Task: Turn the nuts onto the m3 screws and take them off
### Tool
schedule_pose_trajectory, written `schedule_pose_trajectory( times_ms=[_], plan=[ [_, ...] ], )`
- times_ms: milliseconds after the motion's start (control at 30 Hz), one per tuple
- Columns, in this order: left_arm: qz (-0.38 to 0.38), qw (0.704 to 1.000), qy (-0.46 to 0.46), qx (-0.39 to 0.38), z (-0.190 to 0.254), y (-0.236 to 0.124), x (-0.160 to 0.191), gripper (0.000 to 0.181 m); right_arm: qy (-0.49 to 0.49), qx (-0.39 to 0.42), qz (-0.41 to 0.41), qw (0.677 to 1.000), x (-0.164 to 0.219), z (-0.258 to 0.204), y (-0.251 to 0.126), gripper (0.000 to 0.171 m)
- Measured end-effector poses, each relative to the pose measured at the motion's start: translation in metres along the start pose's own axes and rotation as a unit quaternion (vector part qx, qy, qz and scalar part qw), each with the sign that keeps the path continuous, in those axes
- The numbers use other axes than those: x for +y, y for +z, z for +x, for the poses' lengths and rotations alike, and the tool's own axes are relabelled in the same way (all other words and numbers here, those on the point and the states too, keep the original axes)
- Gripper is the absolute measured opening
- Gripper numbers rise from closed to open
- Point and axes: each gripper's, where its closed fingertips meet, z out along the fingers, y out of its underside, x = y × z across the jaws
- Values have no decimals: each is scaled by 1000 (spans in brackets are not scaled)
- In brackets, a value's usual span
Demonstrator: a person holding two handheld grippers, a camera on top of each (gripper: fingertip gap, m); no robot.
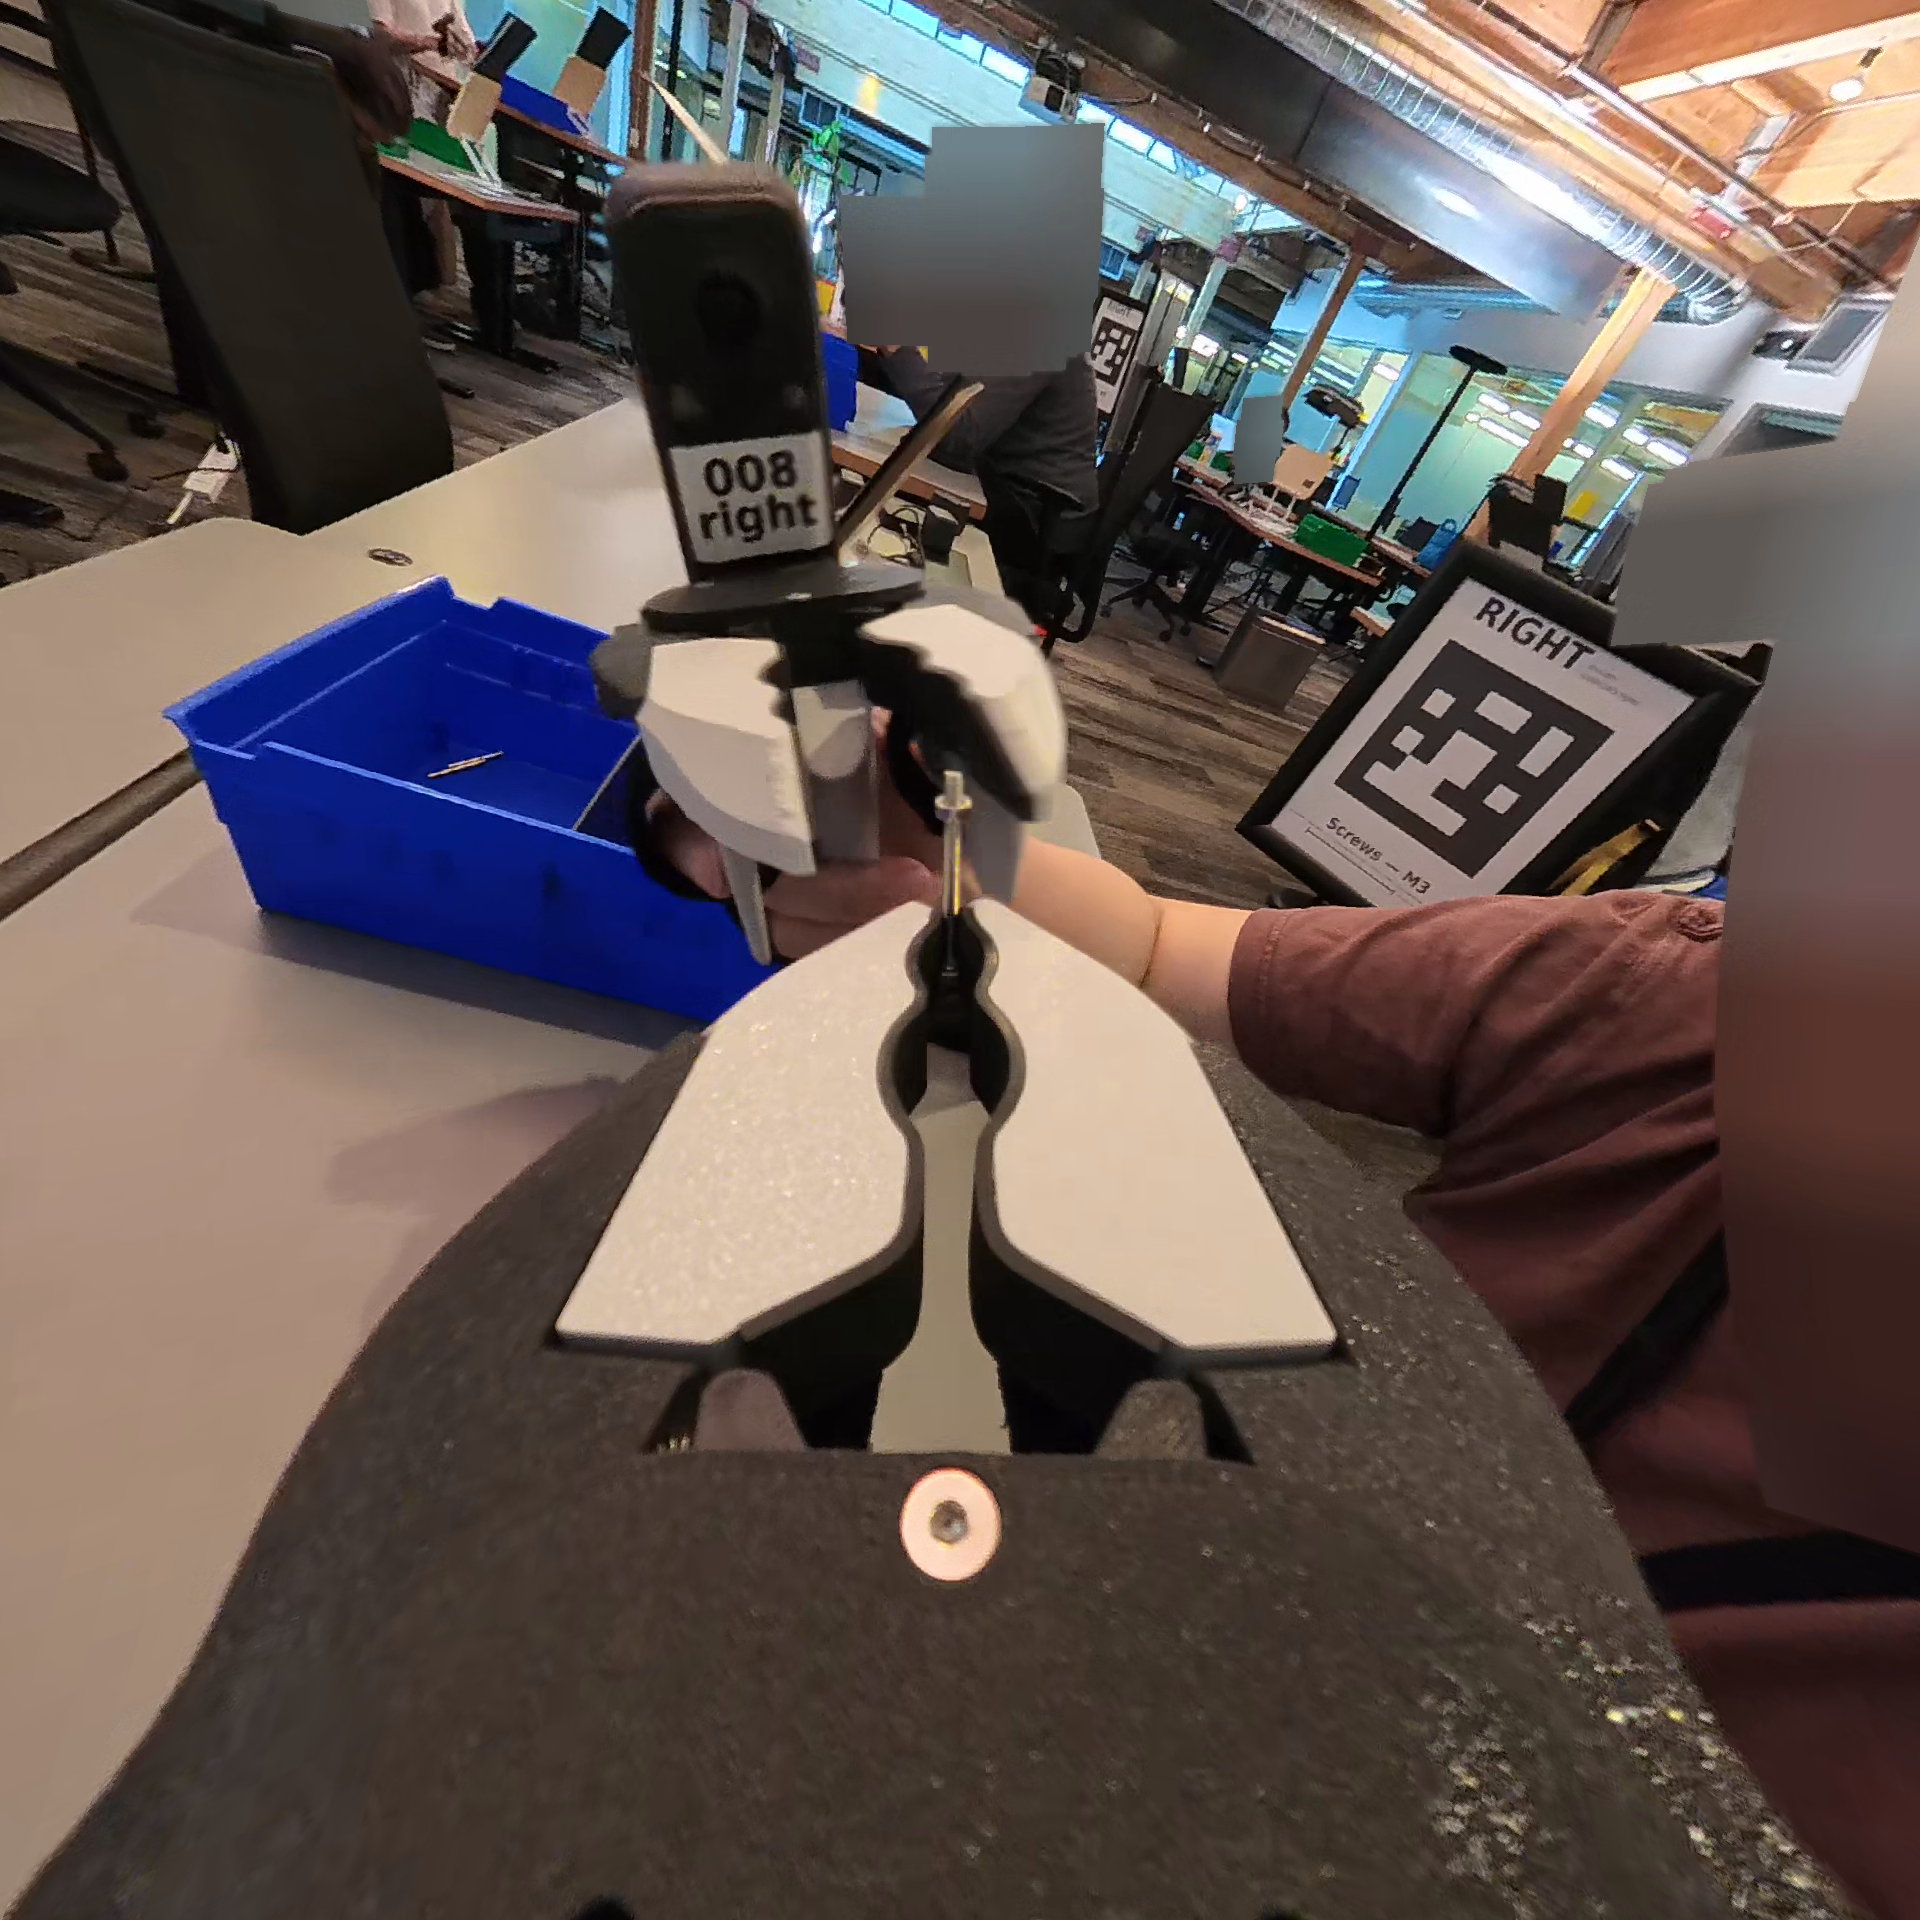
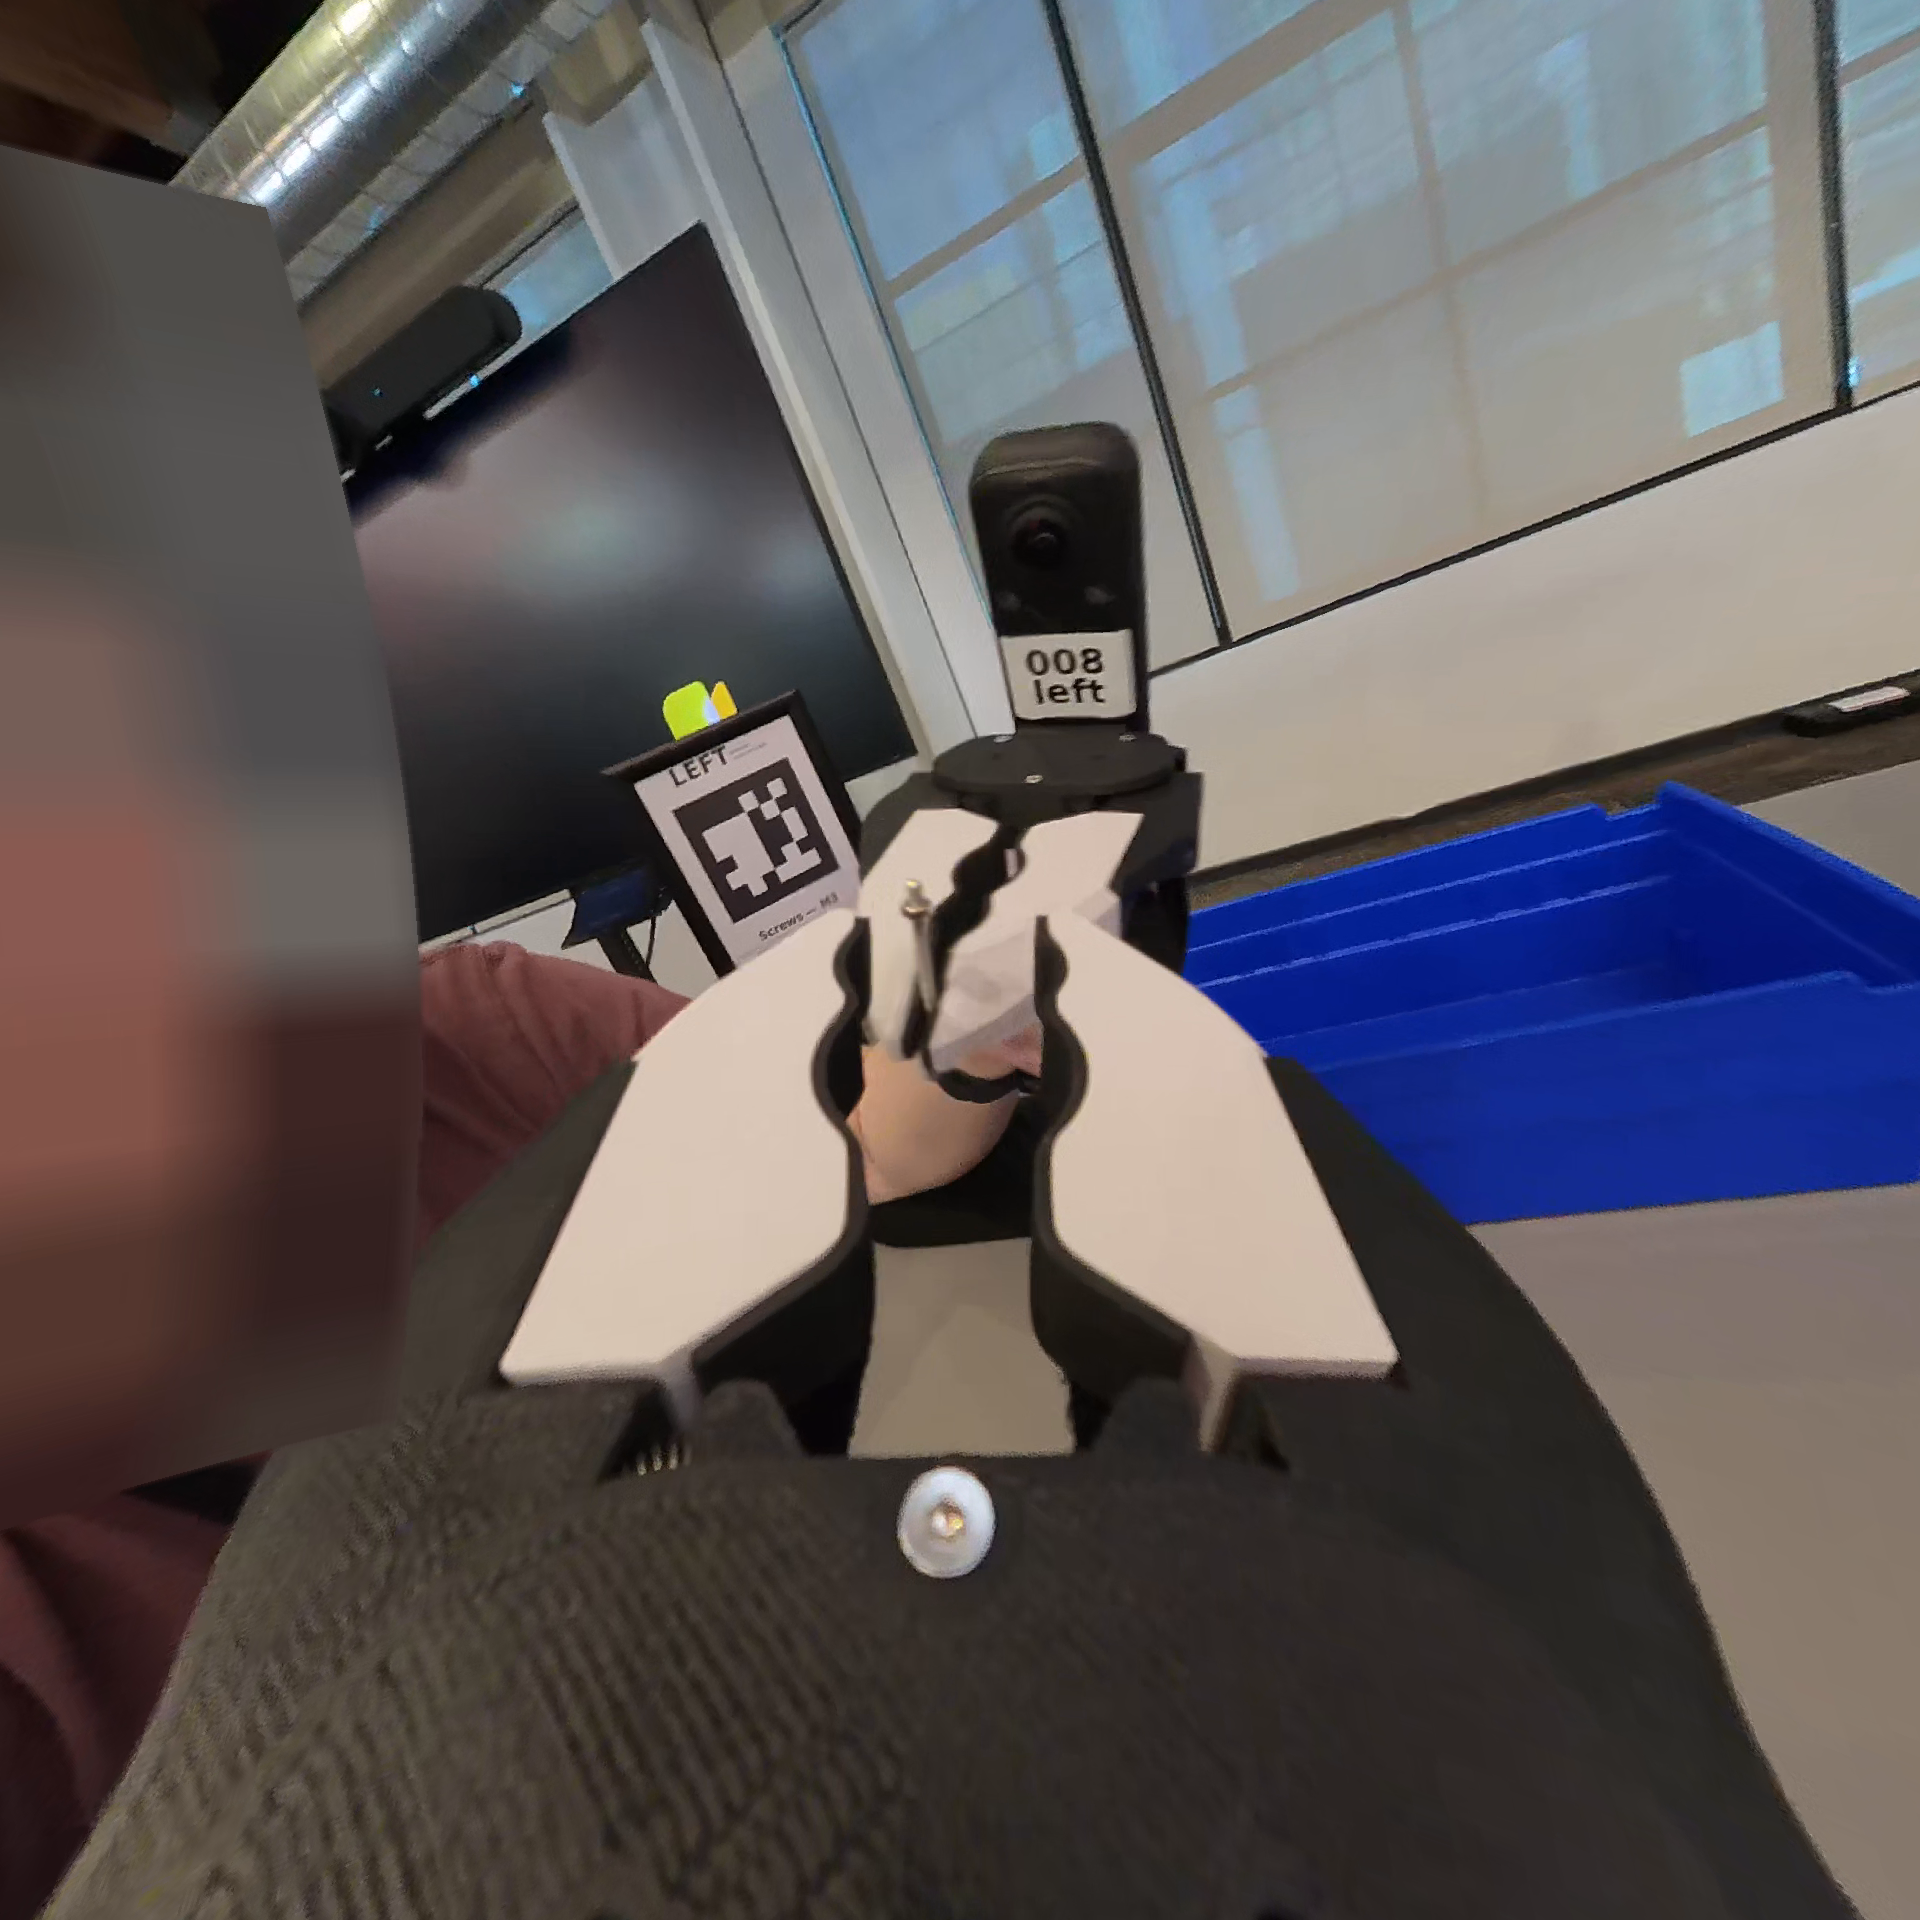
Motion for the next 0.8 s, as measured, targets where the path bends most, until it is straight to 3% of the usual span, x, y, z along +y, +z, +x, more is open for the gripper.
schedule_pose_trajectory(
  times_ms=[133,367,567,800],
  plan=[
    [-11,1000,8,7,3,6,4,2,-19,18,-8,1000,5,-1,10,33],
    [1,1000,3,-8,0,-1,-1,2,1,28,22,999,-6,14,-8,30],
    [-13,1000,14,2,5,6,4,2,-38,28,-11,999,7,3,10,36],
    [2,1000,15,-8,3,-1,-3,2,-20,19,18,999,-4,9,-5,33]
  ],
)
